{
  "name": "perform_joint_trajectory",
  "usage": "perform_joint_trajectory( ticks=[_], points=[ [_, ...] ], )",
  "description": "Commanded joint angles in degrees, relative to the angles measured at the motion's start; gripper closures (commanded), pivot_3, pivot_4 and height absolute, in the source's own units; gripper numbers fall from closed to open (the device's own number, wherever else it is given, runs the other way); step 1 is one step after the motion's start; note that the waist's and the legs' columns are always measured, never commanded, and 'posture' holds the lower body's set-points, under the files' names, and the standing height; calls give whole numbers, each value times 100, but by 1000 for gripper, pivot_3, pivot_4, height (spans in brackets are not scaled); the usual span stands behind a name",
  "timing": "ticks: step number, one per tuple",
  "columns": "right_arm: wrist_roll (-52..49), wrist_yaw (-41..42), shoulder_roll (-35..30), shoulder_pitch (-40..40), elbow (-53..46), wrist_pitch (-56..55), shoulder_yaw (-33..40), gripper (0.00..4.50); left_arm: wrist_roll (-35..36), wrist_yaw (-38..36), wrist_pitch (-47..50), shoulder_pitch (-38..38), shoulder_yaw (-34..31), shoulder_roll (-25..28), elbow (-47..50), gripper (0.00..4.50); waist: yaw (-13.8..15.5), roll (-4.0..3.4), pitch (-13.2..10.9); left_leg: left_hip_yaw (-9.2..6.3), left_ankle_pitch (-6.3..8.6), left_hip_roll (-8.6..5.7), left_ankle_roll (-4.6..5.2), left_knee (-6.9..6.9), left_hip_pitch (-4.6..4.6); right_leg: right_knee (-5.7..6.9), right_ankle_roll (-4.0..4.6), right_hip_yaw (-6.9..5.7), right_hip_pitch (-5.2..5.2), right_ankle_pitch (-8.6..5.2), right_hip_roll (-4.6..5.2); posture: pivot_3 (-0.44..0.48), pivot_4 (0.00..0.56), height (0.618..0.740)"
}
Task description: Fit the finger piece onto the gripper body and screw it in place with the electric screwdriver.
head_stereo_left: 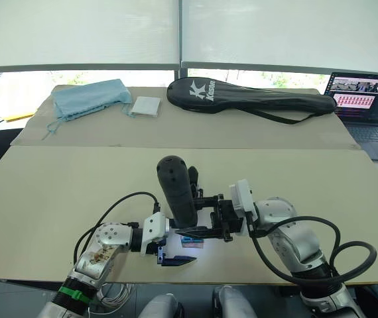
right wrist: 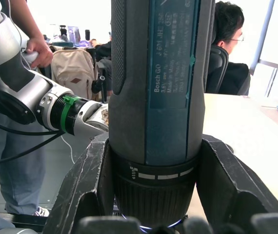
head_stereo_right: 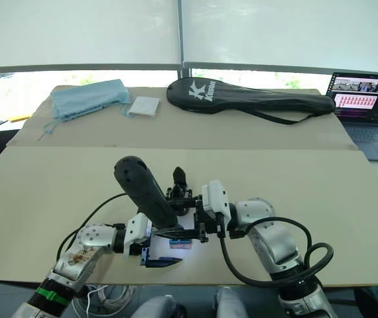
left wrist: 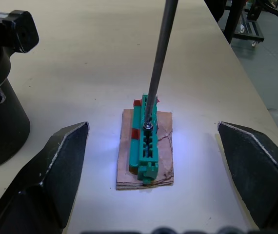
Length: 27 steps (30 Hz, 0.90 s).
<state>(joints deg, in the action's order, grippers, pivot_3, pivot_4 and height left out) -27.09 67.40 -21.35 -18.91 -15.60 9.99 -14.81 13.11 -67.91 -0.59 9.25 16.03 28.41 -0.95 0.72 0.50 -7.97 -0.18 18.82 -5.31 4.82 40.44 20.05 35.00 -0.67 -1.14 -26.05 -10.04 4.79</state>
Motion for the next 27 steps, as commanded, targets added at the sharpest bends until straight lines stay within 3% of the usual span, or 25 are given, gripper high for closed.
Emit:
perform_joint_trajectory(
  ticks=[1, 27],
  points=[
    [-8, -4, 8, -55, -51, -118, 6, 2579, -97, 54, 141, -107, 152, -33, -165, 45, 0, 0, 0, 0, 0, 0, 0, 0, -1, 0, 0, 1, 0, 0, 0, 0, 150, 740],
    [-202, 29, -244, -92, -291, -9, 117, 2579, -117, 61, 95, -103, 187, -87, -264, 45, 6, 0, 0, -1, 1, 0, 1, -1, -17, -1, 0, 6, 5, 0, 5, 0, 150, 740]
  ],
)
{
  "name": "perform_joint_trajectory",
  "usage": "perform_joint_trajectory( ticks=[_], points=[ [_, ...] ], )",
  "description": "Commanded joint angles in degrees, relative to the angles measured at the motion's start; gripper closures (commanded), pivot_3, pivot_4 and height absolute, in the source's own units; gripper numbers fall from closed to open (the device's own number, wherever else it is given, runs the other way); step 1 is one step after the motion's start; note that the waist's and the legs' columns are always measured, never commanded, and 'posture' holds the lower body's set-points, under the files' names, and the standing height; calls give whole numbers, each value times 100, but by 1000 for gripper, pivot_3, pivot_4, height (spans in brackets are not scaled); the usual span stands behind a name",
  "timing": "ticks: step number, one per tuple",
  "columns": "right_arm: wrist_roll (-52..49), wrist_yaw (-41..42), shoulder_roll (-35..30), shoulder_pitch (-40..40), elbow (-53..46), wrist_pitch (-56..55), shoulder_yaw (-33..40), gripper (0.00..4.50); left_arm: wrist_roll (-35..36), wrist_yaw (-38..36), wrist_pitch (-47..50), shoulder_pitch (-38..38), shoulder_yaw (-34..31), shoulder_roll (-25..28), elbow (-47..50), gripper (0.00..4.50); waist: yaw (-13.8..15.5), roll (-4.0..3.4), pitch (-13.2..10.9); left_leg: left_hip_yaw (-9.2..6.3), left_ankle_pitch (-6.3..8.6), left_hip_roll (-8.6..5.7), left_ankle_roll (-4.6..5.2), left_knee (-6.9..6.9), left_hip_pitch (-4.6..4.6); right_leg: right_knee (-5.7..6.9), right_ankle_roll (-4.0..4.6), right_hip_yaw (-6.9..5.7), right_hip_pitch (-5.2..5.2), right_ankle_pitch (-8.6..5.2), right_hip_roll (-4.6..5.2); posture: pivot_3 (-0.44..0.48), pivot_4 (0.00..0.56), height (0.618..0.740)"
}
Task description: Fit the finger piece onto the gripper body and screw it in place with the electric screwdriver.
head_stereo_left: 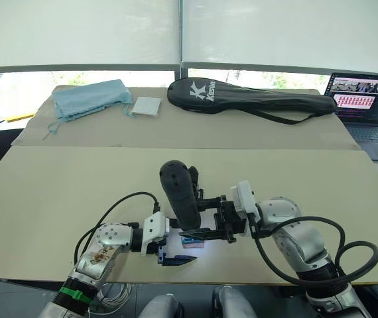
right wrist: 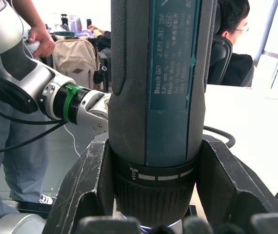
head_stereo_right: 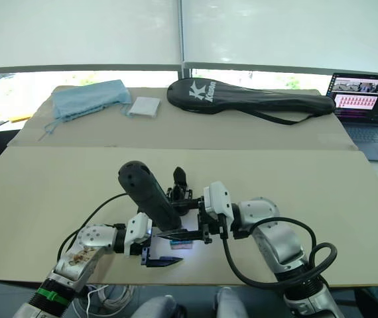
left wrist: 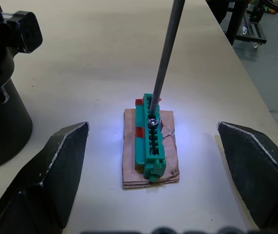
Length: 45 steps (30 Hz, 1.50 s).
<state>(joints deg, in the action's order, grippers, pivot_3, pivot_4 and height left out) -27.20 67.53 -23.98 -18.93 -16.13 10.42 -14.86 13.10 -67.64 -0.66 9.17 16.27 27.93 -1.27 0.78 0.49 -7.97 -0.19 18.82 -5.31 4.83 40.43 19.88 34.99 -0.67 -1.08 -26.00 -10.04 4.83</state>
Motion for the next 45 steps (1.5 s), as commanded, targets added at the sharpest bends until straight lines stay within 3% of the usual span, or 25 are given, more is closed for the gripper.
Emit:
perform_joint_trajectory(
  ticks=[1, 45],
  points=[
    [-192, 18, 19, -95, -234, -54, 123, 2579, -114, 34, 104, -90, 163, -42, -237, 45, 2, 0, 0, 0, 0, 0, 0, 0, 0, 0, 0, 0, 1, 0, 0, 0, 150, 740],
    [-603, -162, 150, -210, -361, 294, 200, 2579, -86, 38, 220, -102, 123, -19, -193, 45, 4, 0, 0, 0, 1, 0, 1, 0, 0, 0, 0, 3, 7, 0, 2, 0, 150, 740]
  ],
)
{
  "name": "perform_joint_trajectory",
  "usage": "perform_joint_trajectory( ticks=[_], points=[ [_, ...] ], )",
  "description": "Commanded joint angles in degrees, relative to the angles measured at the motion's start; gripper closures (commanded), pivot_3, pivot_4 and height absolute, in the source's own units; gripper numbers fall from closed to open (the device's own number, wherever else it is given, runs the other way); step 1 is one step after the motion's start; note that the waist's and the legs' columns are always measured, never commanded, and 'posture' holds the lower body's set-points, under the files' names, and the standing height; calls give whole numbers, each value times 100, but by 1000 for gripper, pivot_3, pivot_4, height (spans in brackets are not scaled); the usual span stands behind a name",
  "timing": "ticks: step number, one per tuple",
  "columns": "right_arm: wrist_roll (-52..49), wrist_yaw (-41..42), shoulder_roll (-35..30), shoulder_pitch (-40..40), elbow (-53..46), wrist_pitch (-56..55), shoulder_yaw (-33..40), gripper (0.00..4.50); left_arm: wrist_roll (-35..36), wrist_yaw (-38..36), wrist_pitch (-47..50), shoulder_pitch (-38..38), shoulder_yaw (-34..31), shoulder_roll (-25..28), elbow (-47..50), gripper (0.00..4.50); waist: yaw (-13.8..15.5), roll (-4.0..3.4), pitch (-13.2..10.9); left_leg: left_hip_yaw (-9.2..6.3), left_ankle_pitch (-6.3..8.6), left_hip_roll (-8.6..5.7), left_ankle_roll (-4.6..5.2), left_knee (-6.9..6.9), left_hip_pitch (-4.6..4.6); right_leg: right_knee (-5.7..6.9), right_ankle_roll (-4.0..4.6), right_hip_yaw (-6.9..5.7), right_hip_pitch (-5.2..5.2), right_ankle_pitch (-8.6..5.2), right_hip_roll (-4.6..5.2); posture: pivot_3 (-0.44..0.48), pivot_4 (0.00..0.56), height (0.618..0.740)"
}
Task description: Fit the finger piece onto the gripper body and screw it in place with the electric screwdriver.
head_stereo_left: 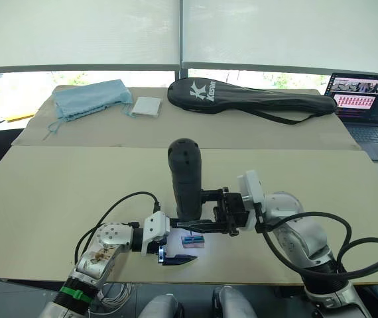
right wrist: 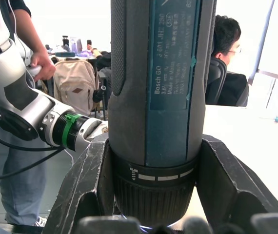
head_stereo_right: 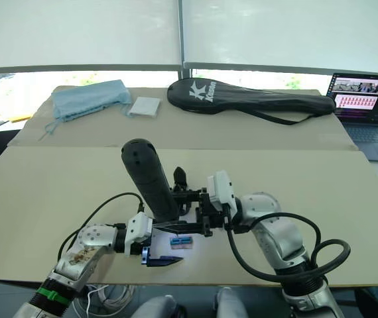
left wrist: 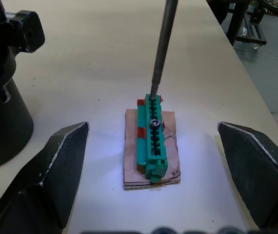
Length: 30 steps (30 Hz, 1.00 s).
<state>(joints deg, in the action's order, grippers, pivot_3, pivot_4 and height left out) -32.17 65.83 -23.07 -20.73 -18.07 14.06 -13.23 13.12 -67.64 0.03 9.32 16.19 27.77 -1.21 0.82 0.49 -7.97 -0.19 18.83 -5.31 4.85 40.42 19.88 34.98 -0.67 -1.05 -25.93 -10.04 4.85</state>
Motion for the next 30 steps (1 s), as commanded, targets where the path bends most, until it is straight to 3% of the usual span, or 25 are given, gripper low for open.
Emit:
perform_joint_trajectory(
  ticks=[1, 30],
  points=[
    [-89, 13, 57, -31, -149, -73, 36, 2579, -84, 39, 150, -123, 126, -4, -204, 45, -1, 0, 0, 0, 0, 0, 0, 0, 0, 0, 0, 0, 0, 0, 0, 0, 150, 740],
    [105, 113, 77, 111, -82, -215, -21, 2579, -65, 54, 188, -164, 171, 2, -116, 45, -2, 0, 0, 0, 0, 0, 0, -1, 0, -1, 0, 0, 0, 0, 0, 0, 150, 740]
  ],
)
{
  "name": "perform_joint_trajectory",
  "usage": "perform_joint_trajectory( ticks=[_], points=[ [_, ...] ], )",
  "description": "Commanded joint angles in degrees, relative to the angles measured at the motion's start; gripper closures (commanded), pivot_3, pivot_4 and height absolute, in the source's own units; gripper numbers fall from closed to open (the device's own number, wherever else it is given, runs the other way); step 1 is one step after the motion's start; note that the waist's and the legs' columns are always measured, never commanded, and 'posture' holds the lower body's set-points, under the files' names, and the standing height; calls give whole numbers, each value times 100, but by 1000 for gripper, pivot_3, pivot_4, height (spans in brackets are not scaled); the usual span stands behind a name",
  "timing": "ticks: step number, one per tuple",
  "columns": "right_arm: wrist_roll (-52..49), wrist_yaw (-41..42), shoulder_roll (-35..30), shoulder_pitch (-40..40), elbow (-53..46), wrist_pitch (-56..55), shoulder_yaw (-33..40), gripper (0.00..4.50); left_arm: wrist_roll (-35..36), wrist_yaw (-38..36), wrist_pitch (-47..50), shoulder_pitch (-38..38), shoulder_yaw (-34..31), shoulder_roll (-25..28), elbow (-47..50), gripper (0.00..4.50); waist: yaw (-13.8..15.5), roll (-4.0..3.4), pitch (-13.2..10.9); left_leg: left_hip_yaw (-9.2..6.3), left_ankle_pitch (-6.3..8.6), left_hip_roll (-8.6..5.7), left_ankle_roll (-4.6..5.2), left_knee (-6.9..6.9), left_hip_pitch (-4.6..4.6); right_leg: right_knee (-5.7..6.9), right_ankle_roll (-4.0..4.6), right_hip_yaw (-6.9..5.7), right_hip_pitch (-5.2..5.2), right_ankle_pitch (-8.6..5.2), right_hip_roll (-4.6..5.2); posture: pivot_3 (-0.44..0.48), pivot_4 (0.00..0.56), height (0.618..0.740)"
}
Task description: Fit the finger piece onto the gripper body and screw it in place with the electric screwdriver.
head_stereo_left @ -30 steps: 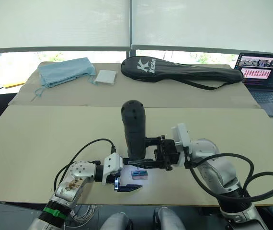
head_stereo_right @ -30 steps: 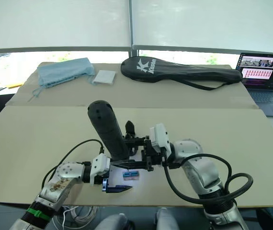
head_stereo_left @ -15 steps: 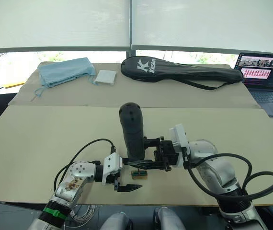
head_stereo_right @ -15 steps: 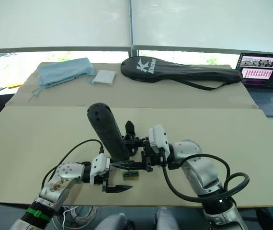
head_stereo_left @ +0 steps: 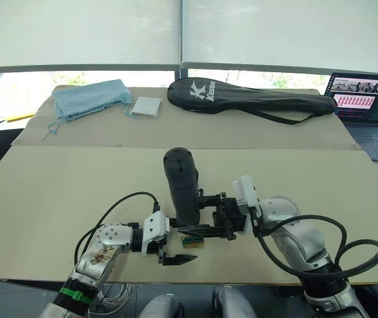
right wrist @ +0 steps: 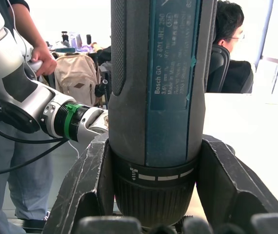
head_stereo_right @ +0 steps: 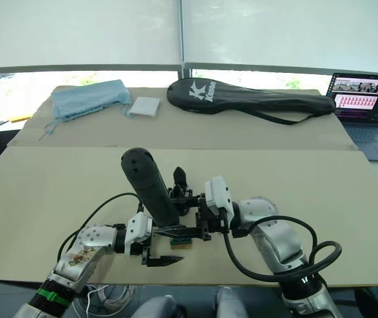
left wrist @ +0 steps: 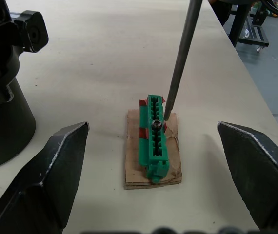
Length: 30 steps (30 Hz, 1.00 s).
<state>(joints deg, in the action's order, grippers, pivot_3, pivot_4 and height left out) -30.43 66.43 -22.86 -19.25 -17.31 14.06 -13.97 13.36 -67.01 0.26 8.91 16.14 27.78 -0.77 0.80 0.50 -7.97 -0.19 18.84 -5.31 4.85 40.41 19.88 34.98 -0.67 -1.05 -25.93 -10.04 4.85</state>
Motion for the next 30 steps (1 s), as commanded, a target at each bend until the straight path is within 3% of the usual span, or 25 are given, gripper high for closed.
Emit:
perform_joint_trajectory(
  ticks=[1, 30],
  points=[
    [-63, 60, 58, -47, -142, -222, 55, 2579, -90, -10, 164, -118, 175, 1, -166, 45, 0, 0, 0, 0, 0, 0, 0, 0, 0, 0, 0, 0, 0, 0, 0, 0, 150, 740],
    [-43, 51, 106, -137, -107, -198, 144, 2579, -86, 27, 175, -152, 172, -14, -164, 45, 0, 0, 0, 0, 0, 0, 0, -1, 0, 0, 0, 0, 0, 0, 0, 0, 150, 740]
  ],
)
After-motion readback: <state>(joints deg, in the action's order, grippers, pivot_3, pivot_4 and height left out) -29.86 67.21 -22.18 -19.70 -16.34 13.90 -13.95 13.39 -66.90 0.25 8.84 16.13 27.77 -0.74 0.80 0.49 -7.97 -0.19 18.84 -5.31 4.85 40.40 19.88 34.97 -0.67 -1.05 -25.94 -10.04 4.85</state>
